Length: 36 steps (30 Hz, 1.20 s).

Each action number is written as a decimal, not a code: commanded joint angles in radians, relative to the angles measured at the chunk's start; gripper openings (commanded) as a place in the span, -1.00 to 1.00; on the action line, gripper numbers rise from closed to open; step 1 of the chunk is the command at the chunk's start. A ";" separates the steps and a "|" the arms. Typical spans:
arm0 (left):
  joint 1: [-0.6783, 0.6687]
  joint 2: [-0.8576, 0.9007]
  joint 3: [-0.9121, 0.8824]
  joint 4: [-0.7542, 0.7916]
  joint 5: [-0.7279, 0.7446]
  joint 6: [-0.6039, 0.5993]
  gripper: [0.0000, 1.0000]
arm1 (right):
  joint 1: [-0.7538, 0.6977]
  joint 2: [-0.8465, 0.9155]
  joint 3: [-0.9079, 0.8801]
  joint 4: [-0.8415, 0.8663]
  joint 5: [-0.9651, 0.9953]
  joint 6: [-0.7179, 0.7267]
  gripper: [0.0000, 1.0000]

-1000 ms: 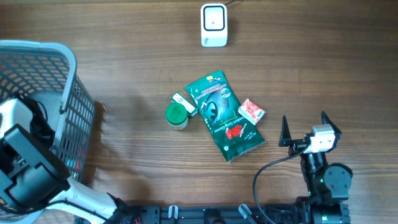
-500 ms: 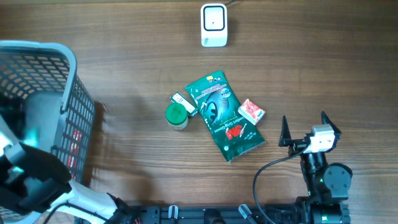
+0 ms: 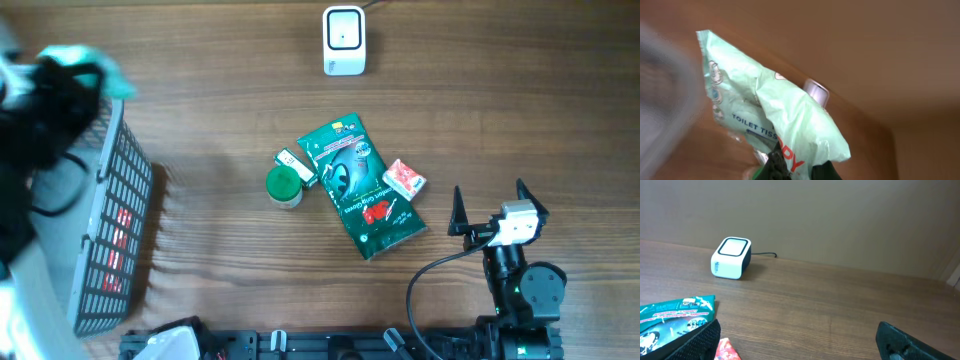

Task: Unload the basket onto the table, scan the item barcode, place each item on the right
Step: 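Grasp the light-green tissue pack in the basket with the left gripper, then place the tissue pack on the table near the right gripper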

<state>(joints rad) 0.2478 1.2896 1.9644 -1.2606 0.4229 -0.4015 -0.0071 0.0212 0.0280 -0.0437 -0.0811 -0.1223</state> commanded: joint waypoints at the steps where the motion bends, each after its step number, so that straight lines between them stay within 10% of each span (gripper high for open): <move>1: -0.314 -0.001 -0.002 0.005 0.037 0.193 -0.92 | 0.001 -0.007 -0.002 0.003 0.004 -0.009 0.99; 8: -0.789 0.259 -0.189 0.067 0.046 0.294 -0.92 | 0.001 -0.007 -0.002 0.004 0.004 -0.008 0.99; 21: -1.059 0.823 -0.207 0.732 0.067 0.089 -0.88 | 0.001 -0.007 -0.002 0.003 0.004 -0.009 0.99; 33: -0.974 0.785 -0.206 0.589 -0.048 0.079 0.64 | 0.001 -0.007 -0.002 0.003 0.004 -0.008 0.99; 36: -0.840 0.669 -0.203 0.424 -0.091 0.134 0.65 | 0.001 -0.007 -0.002 0.004 0.004 -0.009 0.99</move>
<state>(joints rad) -0.7029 2.1033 1.7512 -0.7631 0.3870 -0.3199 -0.0071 0.0212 0.0280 -0.0437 -0.0811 -0.1223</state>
